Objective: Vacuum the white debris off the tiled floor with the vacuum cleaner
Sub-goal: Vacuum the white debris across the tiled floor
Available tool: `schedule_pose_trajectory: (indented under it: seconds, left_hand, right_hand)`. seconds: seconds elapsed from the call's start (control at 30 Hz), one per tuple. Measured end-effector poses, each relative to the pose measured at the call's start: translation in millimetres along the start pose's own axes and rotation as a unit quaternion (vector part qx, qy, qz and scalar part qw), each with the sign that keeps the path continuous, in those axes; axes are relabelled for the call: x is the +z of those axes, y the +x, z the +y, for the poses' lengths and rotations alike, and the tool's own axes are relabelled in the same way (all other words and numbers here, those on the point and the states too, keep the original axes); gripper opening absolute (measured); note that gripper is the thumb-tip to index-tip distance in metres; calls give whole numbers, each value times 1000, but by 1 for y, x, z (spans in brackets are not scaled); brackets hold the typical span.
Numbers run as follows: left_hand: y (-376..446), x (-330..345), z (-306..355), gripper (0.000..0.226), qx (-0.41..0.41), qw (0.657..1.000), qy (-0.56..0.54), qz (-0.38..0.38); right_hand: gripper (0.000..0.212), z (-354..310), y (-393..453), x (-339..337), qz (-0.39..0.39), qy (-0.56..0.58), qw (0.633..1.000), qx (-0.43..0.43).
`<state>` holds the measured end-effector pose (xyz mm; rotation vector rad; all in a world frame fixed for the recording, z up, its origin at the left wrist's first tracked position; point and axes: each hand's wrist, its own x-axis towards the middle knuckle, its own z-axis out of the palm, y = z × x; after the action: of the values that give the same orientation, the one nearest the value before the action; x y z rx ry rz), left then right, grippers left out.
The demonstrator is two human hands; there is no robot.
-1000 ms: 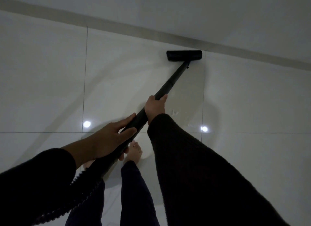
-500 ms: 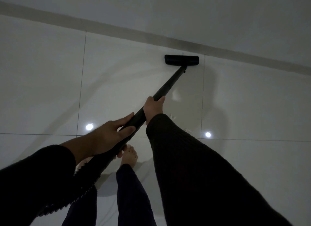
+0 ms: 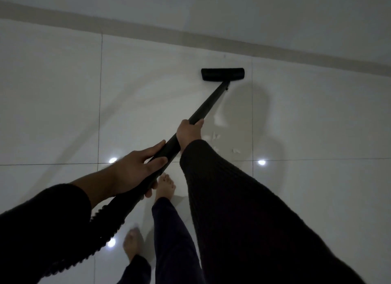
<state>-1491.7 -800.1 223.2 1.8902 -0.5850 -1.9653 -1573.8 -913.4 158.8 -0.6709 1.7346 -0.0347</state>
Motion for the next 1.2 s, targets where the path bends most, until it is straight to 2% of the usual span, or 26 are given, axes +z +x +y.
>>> schedule_pose_trajectory:
  seconds: [0.43, 0.63, 0.97, 1.2]
  left_hand:
    - [-92, 50, -100, 56, 14, 999, 21, -45]
    - [-126, 69, -134, 56, 15, 998, 39, -56]
    - [-163, 102, -177, 58, -6, 998, 15, -59]
    - [-168, 142, -190, 58, 6, 998, 21, -55]
  right_hand:
    - [68, 130, -77, -5, 22, 28, 999, 22]
    - [59, 186, -108, -4, 19, 70, 997, 2]
    - [69, 233, -137, -20, 15, 20, 999, 36]
    - [68, 263, -135, -47, 6, -1, 999, 42]
